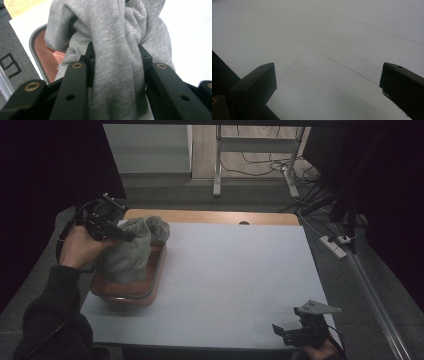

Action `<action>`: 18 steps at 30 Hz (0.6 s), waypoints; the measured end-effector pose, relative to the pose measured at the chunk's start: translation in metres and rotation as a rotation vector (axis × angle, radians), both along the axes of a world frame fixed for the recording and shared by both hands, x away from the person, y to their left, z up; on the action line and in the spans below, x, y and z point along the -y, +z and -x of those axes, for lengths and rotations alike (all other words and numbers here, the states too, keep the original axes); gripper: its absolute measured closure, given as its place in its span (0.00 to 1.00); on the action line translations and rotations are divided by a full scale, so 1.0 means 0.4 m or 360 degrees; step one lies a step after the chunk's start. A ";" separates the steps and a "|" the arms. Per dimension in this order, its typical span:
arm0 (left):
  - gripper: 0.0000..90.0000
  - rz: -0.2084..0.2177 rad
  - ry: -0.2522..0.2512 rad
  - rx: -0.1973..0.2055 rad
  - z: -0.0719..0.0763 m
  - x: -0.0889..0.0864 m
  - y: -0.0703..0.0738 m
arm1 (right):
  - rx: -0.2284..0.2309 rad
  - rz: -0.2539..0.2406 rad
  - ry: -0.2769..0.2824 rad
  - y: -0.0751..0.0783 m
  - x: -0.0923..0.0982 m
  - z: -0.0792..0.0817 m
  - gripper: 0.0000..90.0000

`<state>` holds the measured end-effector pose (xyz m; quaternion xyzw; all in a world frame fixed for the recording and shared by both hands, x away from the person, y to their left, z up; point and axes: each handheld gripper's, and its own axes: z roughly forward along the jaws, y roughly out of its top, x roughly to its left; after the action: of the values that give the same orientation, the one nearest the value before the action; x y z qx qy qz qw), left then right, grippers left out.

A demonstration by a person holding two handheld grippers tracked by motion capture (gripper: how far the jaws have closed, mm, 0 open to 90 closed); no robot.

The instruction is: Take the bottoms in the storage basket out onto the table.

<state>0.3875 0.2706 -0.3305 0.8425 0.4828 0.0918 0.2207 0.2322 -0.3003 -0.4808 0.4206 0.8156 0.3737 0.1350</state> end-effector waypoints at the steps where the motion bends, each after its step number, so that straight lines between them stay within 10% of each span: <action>1: 0.71 0.0001 -0.0005 0.0002 0.000 0.003 0.002 | 0.0000 -0.0001 0.0000 0.000 0.000 0.000 0.01; 18: 0.71 0.0022 -0.0141 0.0024 -0.001 0.092 0.023 | 0.0002 -0.0003 0.0002 0.000 0.001 0.000 0.01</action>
<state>0.3878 0.2337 -0.3213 0.8608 0.4440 0.0850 0.2338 0.2321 -0.3006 -0.4808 0.4200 0.8155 0.3748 0.1348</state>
